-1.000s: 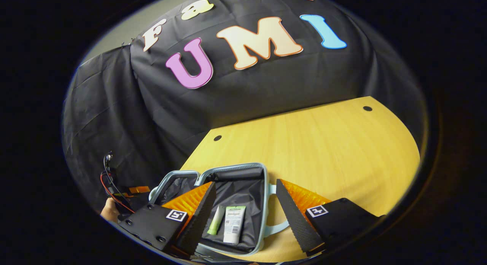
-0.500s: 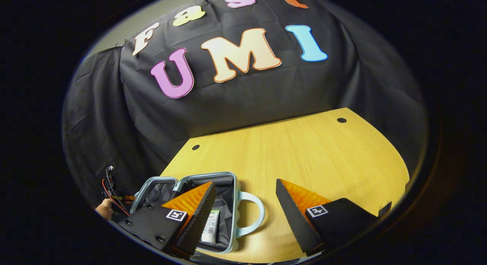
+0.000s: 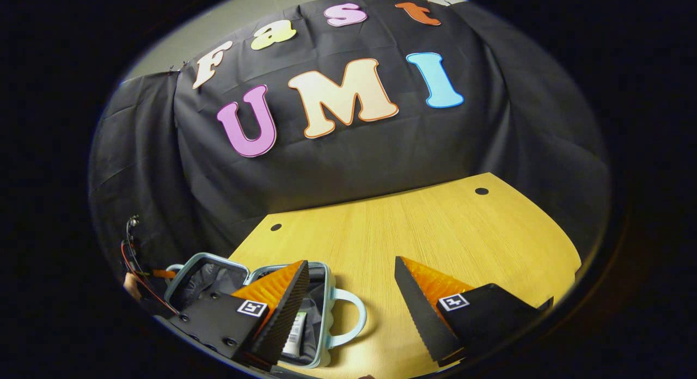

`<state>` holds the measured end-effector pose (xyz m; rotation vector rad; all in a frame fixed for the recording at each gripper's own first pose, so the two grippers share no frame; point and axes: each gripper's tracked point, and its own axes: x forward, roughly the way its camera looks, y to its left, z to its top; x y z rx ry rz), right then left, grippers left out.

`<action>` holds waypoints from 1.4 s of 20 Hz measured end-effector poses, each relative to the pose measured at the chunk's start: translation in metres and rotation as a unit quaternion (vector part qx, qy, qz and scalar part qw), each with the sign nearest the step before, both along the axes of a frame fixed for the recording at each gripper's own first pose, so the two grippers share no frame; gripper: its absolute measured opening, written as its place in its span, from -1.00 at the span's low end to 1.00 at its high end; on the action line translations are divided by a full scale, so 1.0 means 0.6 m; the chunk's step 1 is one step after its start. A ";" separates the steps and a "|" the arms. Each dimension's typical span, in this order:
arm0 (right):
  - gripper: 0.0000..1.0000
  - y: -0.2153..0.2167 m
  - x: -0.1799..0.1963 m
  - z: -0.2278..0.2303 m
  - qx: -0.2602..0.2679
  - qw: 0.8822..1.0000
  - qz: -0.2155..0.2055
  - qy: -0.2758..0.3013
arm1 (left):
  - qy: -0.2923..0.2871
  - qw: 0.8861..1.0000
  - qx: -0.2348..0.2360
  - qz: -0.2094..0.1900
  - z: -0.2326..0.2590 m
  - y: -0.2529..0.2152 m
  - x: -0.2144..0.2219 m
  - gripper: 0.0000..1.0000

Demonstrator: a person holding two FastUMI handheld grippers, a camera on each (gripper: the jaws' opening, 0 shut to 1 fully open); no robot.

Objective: First open the suitcase, pack the skin care products into it, and then close the suitcase.

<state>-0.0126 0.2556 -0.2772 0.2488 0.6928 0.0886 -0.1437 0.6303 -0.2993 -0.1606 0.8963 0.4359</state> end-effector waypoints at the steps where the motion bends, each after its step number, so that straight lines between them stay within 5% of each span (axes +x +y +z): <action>1: 0.96 -0.001 0.003 0.002 0.004 1.000 0.006 -0.002 | -0.008 1.000 -0.001 -0.001 0.024 -0.008 0.002 -0.94; 8: 0.96 -0.052 0.008 0.014 0.019 0.999 0.028 -0.021 | -0.059 0.997 0.031 -0.026 0.145 -0.114 0.053 -0.95; 19: 0.96 -0.138 0.008 0.040 0.032 0.997 0.053 -0.051 | -0.103 0.985 0.031 -0.136 0.260 -0.374 0.138 -0.95; 28: 0.96 -0.206 0.012 0.054 0.028 0.996 0.046 -0.065 | -0.142 0.964 -0.081 -0.211 0.239 -0.609 0.182 -0.94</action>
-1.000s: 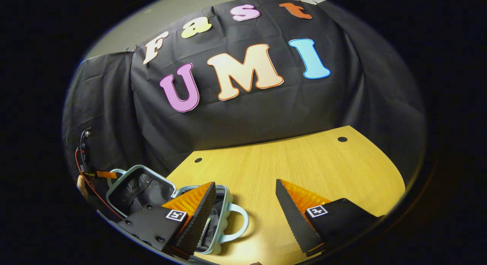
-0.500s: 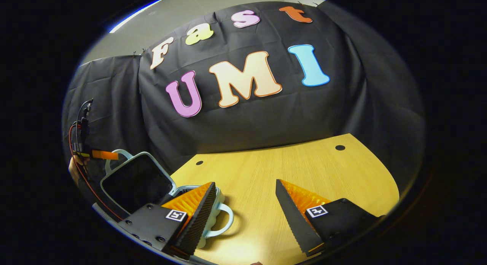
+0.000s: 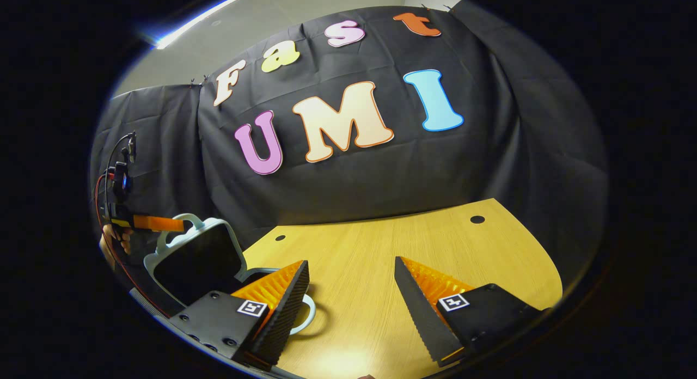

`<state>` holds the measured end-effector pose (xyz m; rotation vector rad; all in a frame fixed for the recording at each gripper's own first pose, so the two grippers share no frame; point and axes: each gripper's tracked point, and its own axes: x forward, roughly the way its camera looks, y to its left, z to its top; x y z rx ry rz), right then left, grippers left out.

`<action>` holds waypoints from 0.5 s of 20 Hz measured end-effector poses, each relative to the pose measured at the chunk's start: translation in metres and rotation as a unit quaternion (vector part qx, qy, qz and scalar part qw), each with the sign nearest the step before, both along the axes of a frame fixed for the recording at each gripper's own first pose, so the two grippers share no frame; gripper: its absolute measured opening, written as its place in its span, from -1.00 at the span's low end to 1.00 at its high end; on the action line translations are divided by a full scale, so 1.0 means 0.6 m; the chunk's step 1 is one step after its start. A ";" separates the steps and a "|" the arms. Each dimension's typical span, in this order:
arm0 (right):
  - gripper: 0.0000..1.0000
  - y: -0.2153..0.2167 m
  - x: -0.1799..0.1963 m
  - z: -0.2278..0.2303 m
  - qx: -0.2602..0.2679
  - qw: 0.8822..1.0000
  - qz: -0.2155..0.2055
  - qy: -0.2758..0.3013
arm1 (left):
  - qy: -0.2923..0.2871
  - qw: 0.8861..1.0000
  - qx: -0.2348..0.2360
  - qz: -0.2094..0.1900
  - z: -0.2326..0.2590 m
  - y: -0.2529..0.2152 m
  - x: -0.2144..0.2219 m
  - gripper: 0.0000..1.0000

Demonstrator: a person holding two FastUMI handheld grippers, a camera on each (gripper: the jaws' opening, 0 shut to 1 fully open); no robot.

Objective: First open the suitcase, pack the skin care products into it, and then close the suitcase.

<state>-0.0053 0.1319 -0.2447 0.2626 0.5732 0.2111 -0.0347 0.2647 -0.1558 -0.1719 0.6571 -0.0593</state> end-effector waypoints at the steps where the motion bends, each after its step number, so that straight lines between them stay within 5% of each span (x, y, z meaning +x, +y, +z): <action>1: 0.95 -0.009 0.001 0.003 -0.001 1.000 -0.004 -0.001 | 0.003 1.000 -0.014 -0.013 -0.010 -0.029 0.003 -0.94; 10: 0.96 -0.105 -0.015 0.029 -0.036 0.999 -0.035 -0.014 | 0.060 0.993 -0.047 -0.095 -0.127 -0.198 -0.030 -0.89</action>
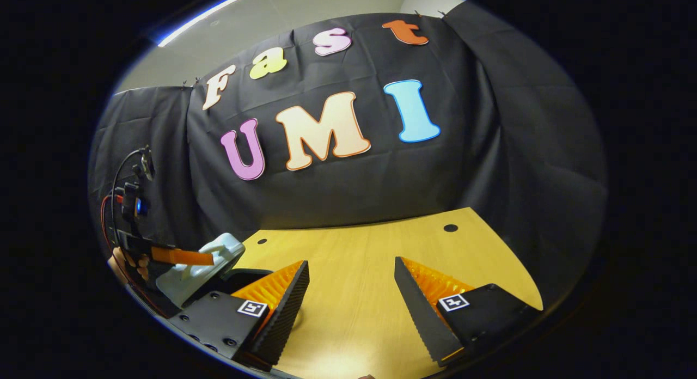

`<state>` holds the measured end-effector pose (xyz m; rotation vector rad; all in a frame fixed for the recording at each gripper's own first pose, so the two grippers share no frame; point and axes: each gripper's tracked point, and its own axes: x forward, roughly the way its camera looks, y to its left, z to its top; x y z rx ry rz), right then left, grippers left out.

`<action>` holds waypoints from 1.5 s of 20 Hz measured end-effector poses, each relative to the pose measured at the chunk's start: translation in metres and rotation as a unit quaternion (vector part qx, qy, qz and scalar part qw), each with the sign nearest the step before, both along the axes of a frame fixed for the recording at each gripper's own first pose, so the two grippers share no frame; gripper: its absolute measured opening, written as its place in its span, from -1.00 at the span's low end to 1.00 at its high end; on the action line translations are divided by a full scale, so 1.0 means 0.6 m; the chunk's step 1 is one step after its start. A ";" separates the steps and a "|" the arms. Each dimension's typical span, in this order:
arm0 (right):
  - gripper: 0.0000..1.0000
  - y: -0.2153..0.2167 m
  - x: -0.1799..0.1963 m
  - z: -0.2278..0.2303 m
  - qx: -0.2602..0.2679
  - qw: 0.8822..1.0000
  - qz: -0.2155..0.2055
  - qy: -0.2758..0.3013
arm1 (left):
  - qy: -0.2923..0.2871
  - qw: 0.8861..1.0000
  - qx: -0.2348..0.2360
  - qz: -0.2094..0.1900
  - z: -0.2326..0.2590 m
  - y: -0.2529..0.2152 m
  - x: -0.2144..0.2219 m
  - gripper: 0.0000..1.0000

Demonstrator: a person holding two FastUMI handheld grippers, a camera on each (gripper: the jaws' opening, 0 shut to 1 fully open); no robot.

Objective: First open the suitcase, pack the skin care products into it, and then close the suitcase.

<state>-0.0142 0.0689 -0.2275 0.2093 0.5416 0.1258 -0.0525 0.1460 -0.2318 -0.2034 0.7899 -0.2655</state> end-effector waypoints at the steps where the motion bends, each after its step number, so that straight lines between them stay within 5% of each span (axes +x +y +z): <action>1: 0.95 -0.010 -0.002 0.003 -0.003 1.000 -0.003 0.000 | 0.007 1.000 0.003 -0.005 -0.006 -0.015 -0.001 -0.88; 7: 0.96 -0.054 -0.013 0.019 -0.007 1.000 0.001 -0.009 | 0.009 0.999 0.047 -0.009 -0.063 -0.078 -0.009 -0.71; 11: 0.96 -0.075 0.009 0.068 -0.005 0.998 0.010 -0.054 | -0.093 0.993 0.067 0.032 0.027 -0.134 0.040 0.94; 15: 0.95 -0.087 0.046 0.163 -0.007 0.990 0.016 -0.140 | -0.203 0.967 0.114 0.102 0.144 -0.146 0.087 0.90; 21: 0.94 -0.097 0.072 0.287 -0.006 0.975 -0.036 -0.221 | -0.301 0.927 0.171 0.142 0.274 -0.145 0.103 0.92; 30: 0.94 -0.050 0.018 0.348 -0.048 0.966 -0.058 -0.248 | -0.328 0.930 0.138 0.093 0.323 -0.174 0.095 0.91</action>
